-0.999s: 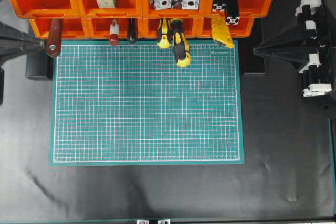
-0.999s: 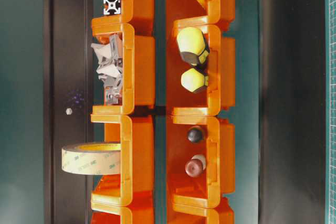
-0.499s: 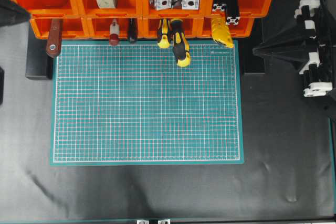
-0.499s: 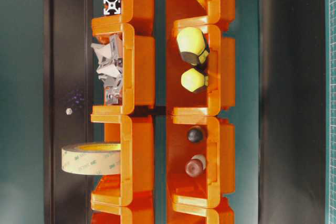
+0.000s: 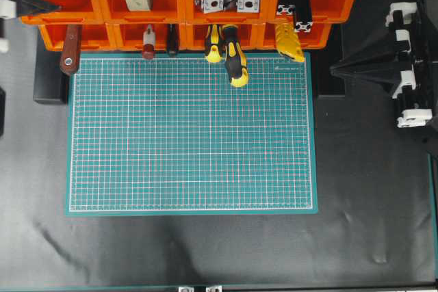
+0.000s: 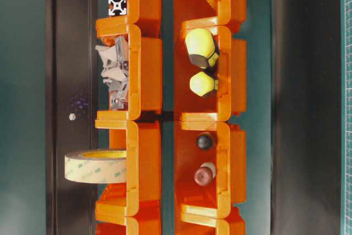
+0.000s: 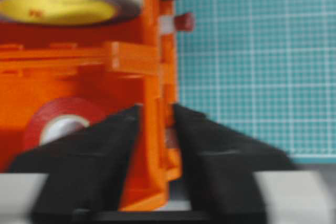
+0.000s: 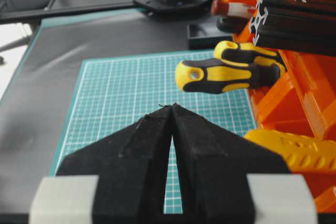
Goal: Pick vinyl tape from container rack with left arm.
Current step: 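Move the left gripper to the red tape roll in the top-left bin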
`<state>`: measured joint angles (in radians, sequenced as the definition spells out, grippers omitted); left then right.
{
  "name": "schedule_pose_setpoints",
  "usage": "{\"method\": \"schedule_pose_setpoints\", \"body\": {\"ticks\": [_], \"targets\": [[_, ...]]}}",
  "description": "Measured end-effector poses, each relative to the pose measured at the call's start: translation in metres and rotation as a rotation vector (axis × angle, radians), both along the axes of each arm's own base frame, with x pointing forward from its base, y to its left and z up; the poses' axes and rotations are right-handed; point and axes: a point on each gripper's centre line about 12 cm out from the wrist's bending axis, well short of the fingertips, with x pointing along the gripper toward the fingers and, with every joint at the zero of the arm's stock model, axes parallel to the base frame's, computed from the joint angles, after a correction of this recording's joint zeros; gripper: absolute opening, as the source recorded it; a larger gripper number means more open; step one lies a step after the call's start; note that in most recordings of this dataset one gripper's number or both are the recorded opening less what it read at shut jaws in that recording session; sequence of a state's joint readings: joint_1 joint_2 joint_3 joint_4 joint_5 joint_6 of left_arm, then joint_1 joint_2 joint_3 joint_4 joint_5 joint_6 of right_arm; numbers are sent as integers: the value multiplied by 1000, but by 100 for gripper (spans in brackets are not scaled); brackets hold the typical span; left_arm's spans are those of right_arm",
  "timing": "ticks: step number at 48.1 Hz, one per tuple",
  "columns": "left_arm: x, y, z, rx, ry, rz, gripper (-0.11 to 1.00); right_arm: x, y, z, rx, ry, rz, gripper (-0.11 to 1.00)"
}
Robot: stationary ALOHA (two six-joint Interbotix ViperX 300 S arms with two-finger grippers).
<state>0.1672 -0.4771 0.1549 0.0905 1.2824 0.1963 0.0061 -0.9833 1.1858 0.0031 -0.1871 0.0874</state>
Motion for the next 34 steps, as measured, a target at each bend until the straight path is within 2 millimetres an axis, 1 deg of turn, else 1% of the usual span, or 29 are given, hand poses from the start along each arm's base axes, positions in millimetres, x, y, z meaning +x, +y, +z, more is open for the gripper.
{"method": "schedule_pose_setpoints", "body": {"ticks": [5,7,8,17,34], "targets": [[6,8,-4,-8,50,26,75,-1,0,1,-2,5,0,1],[7,10,-5,-12,68,33,82,-2,0,0,0,8,0,1],[8,11,-6,-14,77,37,83,-2,0,1,-2,6,0,1],[6,16,-7,-25,118,62,77,-3,0,1,0,14,2,1],[6,20,-18,-37,154,84,77,-3,0,1,-2,14,2,1]]}}
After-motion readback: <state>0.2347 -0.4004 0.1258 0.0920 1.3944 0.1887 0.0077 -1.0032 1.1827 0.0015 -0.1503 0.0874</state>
